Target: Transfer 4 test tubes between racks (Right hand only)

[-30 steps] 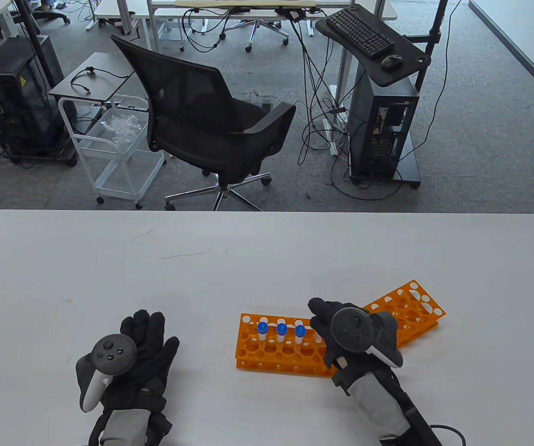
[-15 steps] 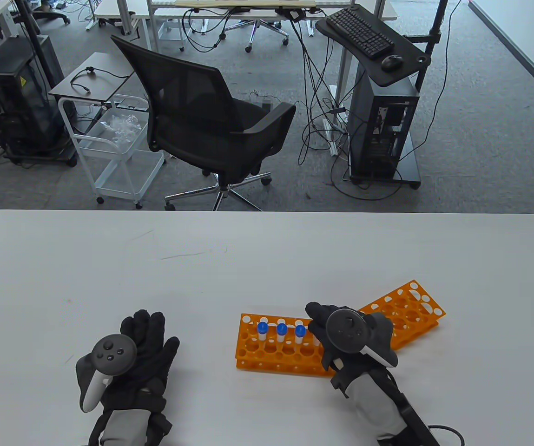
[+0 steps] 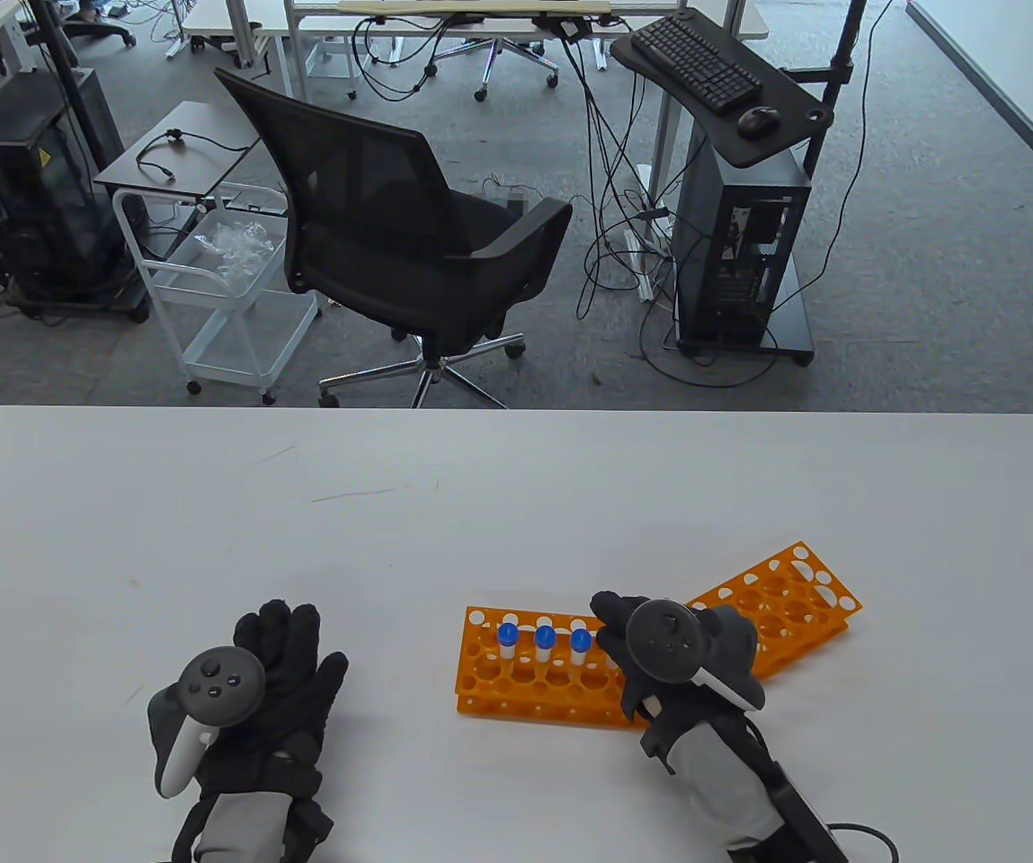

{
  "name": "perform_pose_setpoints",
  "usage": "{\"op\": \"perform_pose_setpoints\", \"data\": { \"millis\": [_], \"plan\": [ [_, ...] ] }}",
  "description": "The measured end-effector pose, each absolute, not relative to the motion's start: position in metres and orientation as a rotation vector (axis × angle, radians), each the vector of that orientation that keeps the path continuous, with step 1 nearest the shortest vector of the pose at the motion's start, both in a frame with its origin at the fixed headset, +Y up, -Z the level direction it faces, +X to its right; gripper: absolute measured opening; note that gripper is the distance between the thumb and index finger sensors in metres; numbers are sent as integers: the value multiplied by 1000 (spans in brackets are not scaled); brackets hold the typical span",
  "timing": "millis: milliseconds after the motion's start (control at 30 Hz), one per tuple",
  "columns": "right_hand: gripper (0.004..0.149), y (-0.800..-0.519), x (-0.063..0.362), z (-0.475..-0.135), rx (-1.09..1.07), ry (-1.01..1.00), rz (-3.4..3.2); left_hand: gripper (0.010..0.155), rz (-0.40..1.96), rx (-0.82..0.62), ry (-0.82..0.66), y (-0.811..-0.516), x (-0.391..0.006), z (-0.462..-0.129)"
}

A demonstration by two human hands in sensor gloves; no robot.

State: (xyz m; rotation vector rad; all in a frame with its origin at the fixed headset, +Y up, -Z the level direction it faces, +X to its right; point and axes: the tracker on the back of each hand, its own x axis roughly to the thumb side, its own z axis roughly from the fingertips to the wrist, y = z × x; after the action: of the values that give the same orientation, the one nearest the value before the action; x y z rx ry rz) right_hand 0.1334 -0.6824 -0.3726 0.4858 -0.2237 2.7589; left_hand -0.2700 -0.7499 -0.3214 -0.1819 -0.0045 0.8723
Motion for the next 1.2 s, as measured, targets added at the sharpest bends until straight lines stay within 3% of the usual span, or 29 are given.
{"op": "perform_pose_setpoints", "data": {
  "millis": [1200],
  "plan": [
    [51,-681,139,-372,447,-152,2743,70,871,-176,-11,-750,-270,-322]
  ]
}}
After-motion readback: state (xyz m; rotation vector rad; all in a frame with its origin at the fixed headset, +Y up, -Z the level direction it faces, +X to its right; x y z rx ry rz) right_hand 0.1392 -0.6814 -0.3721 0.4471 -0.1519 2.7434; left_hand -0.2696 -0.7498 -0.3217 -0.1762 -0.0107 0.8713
